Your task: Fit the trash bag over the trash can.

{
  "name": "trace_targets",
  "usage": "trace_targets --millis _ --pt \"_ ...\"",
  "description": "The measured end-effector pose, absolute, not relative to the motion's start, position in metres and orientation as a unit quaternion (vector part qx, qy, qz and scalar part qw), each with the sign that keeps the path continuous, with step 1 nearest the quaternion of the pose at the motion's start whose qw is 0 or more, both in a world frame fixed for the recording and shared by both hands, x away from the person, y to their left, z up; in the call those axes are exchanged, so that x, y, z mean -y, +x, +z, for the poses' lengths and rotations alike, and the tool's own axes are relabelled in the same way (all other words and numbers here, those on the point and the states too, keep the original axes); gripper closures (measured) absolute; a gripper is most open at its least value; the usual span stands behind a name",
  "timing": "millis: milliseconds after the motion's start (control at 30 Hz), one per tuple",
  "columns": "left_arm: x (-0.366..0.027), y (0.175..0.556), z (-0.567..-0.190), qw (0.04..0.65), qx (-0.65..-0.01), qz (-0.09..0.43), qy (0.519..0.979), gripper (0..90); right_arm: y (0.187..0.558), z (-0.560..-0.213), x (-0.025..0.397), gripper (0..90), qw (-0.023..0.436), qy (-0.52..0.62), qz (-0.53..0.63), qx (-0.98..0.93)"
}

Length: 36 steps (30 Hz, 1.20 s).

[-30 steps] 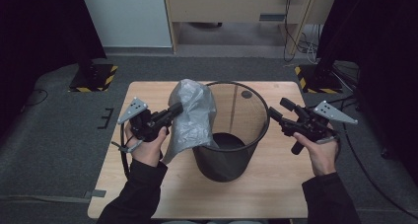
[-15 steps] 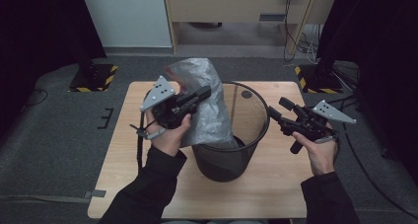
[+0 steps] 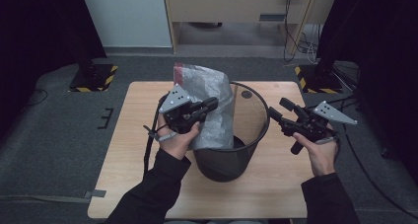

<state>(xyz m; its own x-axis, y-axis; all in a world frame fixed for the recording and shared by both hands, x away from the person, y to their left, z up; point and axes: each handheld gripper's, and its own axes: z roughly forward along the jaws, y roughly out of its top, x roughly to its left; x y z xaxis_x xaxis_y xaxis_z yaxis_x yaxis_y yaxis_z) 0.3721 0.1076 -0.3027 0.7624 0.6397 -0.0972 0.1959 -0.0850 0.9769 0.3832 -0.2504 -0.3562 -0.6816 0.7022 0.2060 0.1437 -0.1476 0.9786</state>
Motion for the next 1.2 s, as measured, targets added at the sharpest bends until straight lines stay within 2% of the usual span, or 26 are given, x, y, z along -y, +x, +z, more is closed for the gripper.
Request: trace_targets --millis 100,167,300,500,800,1100,1200 --pt "-0.109 0.373 -0.305 0.612 -0.3 0.176 0.71 78.1 0.383 -0.356 0.25 32.2 0.207 0.341 0.676 -0.619" --pt "-0.11 0.372 -0.303 0.619 -0.304 0.181 0.701 64.4 0.383 -0.356 0.251 32.2 0.207 0.342 0.676 -0.619" --pt "-0.119 0.367 -0.297 0.638 -0.311 0.193 0.677 46.6 0.383 -0.356 0.253 32.2 0.209 0.342 0.676 -0.618" --pt "-0.145 0.36 -0.291 0.642 -0.337 0.217 0.653 37.5 0.382 -0.356 0.253 32.0 0.209 0.343 0.675 -0.619" --pt "-0.199 0.369 -0.317 0.633 -0.414 0.229 0.613 33.6 0.382 -0.356 0.255 31.2 0.21 0.345 0.674 -0.619" --pt "-0.198 0.377 -0.343 0.632 -0.432 0.187 0.615 33.1 0.382 -0.356 0.254 30.7 0.208 0.347 0.673 -0.619" --pt "-0.191 0.379 -0.346 0.634 -0.427 0.169 0.622 42.0 0.382 -0.356 0.254 30.7 0.208 0.346 0.674 -0.619"
